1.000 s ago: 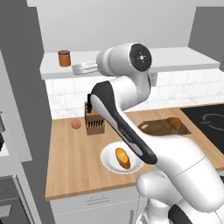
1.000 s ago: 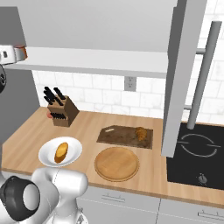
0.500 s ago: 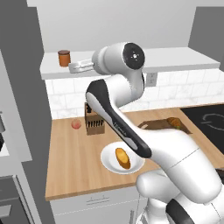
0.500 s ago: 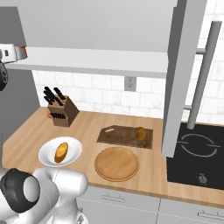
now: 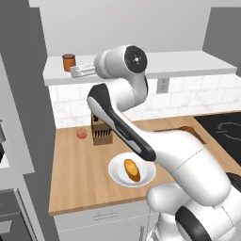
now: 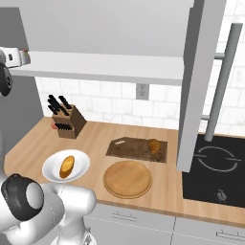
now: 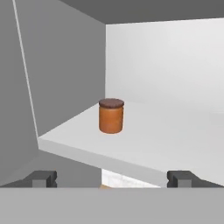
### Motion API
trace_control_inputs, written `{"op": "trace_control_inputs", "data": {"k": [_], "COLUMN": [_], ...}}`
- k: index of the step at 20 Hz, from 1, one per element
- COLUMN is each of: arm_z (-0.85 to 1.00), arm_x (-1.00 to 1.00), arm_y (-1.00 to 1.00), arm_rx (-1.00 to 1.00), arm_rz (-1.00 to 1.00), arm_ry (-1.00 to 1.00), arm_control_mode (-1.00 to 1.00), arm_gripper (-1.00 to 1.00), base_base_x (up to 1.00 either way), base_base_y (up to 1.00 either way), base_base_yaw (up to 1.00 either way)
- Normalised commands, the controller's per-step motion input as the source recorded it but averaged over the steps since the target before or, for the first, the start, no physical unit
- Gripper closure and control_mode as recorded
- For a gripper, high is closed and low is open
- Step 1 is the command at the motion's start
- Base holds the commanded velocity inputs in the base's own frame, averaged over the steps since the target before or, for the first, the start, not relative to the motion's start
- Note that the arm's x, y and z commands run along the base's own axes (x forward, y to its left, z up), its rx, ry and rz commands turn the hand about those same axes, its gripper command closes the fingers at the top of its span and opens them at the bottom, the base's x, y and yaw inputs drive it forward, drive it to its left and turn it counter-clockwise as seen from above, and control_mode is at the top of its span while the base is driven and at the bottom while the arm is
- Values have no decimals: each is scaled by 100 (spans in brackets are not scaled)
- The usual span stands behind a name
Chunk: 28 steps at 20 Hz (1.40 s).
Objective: From the different types of pastries on the counter, select a croissant and place it on the cutting board. Then retrieve a jar of jam from the cabinet and place it alongside the croissant on the cutting board.
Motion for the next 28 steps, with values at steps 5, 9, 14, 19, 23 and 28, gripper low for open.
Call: {"op": "trace_control_inputs", "data": {"k": [5, 9, 14, 19, 23, 28], "arm_z": [-4, 0, 0, 0, 0, 0], "arm_x": [9, 18, 23, 11, 11, 52], "arm_y": [9, 12, 10, 9, 3, 2], "arm_rx": [0, 0, 0, 0, 0, 0], "arm_rz": [0, 0, 0, 0, 0, 0], "arm_ry": [0, 0, 0, 0, 0, 0], "arm_control_mode": [-100, -100, -100, -100, -100, -100], "arm_gripper": [-100, -100, -100, -100, -100, -100], "base_base_x": [0, 0, 0, 0, 0, 0], "base_base_y": [0, 0, 0, 0, 0, 0], "base_base_yaw": [0, 0, 0, 0, 0, 0]}}
